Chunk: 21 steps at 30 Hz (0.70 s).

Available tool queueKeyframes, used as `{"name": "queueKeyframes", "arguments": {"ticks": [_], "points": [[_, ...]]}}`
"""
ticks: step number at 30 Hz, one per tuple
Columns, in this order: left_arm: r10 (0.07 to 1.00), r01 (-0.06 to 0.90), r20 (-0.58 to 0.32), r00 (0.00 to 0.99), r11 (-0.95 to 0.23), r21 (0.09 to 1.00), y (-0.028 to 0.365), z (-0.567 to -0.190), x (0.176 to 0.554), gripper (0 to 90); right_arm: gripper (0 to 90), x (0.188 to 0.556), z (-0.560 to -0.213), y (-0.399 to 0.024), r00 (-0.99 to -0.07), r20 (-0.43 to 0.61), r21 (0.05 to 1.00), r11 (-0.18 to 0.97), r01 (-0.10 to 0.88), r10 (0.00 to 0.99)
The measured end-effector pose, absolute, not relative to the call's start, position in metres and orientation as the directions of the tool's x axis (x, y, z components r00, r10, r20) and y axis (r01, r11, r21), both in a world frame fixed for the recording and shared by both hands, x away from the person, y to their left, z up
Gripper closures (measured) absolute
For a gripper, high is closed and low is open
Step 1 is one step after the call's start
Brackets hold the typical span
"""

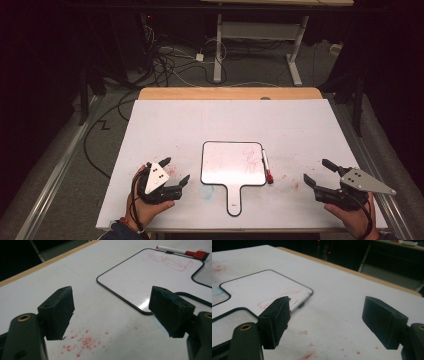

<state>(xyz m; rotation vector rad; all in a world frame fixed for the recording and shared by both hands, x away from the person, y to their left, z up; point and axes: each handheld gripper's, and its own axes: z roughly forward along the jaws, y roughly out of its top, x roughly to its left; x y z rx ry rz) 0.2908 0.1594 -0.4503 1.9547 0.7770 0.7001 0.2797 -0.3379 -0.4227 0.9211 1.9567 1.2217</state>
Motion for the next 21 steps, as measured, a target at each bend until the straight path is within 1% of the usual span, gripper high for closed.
{"name": "queueKeyframes", "arguments": {"ticks": [3, 4, 8, 13, 17, 18, 19, 20, 21], "points": [[0.740, 0.236, 0.174, 0.650, -0.414, 0.879, 0.157, -0.451, 0.293, 19.5, 23.2, 0.280, -0.424, -0.336, -0.564, -0.153, 0.913, 0.335, 0.234, 0.811], [0.731, 0.252, 0.160, 0.664, -0.419, 0.872, 0.155, -0.453, 0.293, 19.5, 23.2, 0.280, -0.424, -0.335, -0.569, -0.153, 0.910, 0.339, 0.237, 0.808], [0.716, 0.250, 0.174, 0.676, -0.445, 0.860, 0.152, -0.456, 0.293, 19.5, 23.2, 0.280, -0.424, -0.335, -0.585, -0.148, 0.907, 0.345, 0.241, 0.797], [0.711, 0.248, 0.173, 0.682, -0.447, 0.859, 0.154, -0.456, 0.292, 19.5, 23.3, 0.281, -0.424, -0.330, -0.588, -0.174, 0.898, 0.372, 0.235, 0.790], [0.709, 0.265, 0.171, 0.684, -0.459, 0.848, 0.153, -0.458, 0.294, 19.5, 24.8, 0.283, -0.425, -0.328, -0.597, -0.176, 0.891, 0.384, 0.241, 0.783], [0.706, 0.260, 0.180, 0.685, -0.468, 0.844, 0.153, -0.459, 0.295, 19.5, 27.2, 0.287, -0.424, -0.327, -0.591, -0.155, 0.881, 0.381, 0.279, 0.792], [0.708, 0.272, 0.169, 0.686, -0.465, 0.842, 0.152, -0.460, 0.295, 19.5, 27.3, 0.289, -0.424, -0.326, -0.595, -0.131, 0.879, 0.370, 0.300, 0.793], [0.703, 0.276, 0.170, 0.690, -0.473, 0.837, 0.151, -0.461, 0.295, 19.6, 28.4, 0.292, -0.425, -0.326, -0.609, -0.083, 0.877, 0.348, 0.332, 0.789], [0.703, 0.276, 0.170, 0.690, -0.473, 0.837, 0.151, -0.461, 0.295, 19.7, 30.9, 0.294, -0.425, -0.325, -0.609, -0.071, 0.872, 0.345, 0.347, 0.790]]}}
